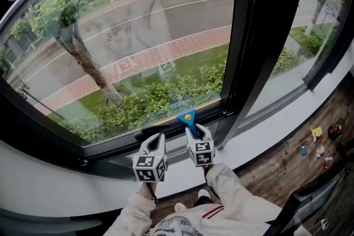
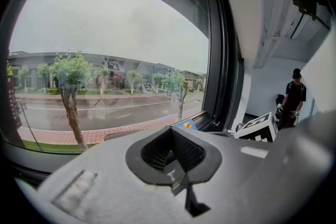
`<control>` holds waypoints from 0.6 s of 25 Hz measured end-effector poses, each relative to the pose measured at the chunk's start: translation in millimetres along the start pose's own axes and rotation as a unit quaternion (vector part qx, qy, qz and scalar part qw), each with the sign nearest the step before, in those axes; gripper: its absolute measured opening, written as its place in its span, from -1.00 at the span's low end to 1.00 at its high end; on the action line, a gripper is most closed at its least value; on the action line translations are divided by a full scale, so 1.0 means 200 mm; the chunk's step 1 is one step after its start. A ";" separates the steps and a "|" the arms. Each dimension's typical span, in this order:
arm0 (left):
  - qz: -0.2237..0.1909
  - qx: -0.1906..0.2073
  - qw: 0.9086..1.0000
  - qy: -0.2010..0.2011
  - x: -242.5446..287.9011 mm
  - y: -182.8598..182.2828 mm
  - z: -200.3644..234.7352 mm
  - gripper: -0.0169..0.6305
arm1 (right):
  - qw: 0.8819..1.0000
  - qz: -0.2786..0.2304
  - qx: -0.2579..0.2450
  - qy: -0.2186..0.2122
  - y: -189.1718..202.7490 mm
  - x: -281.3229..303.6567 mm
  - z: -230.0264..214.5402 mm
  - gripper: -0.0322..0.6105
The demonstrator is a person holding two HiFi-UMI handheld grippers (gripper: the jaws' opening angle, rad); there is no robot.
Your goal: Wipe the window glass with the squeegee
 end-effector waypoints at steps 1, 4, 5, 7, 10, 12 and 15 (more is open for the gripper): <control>0.001 -0.001 1.000 0.000 0.00 0.00 0.00 -0.95 | 1.000 0.001 0.000 0.000 0.00 0.00 0.00 -0.46; 0.003 -0.002 1.000 -0.001 0.00 0.01 -0.01 -0.95 | 1.000 -0.004 -0.002 0.001 -0.02 -0.02 0.01 -0.46; 0.004 -0.003 1.000 -0.003 -0.01 0.02 -0.01 -0.95 | 1.000 -0.008 -0.001 0.000 -0.03 -0.03 0.01 -0.46; 0.006 -0.005 1.000 -0.008 -0.01 0.04 -0.01 -0.95 | 1.000 -0.017 -0.003 0.000 -0.05 -0.04 0.02 -0.46; 0.006 -0.010 1.000 -0.019 -0.05 0.07 0.00 -0.95 | 1.000 -0.027 -0.013 -0.002 -0.11 -0.06 0.04 -0.46; 0.005 -0.012 0.999 -0.031 -0.08 0.08 0.01 -0.95 | 0.999 -0.029 -0.024 -0.003 -0.14 -0.07 0.05 -0.46; 0.004 -0.011 0.999 -0.049 -0.14 0.10 0.03 -0.95 | 0.999 -0.029 -0.034 0.000 -0.20 -0.09 0.05 -0.46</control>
Point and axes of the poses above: the fingertips, and each gripper's own axes: x forward along the fingers, z to its left, y out of its underside, the point moved 7 cm from there along -x, backward along the fingers, and after that the axes turned 10 degrees about -y, right-handed, at the moved point
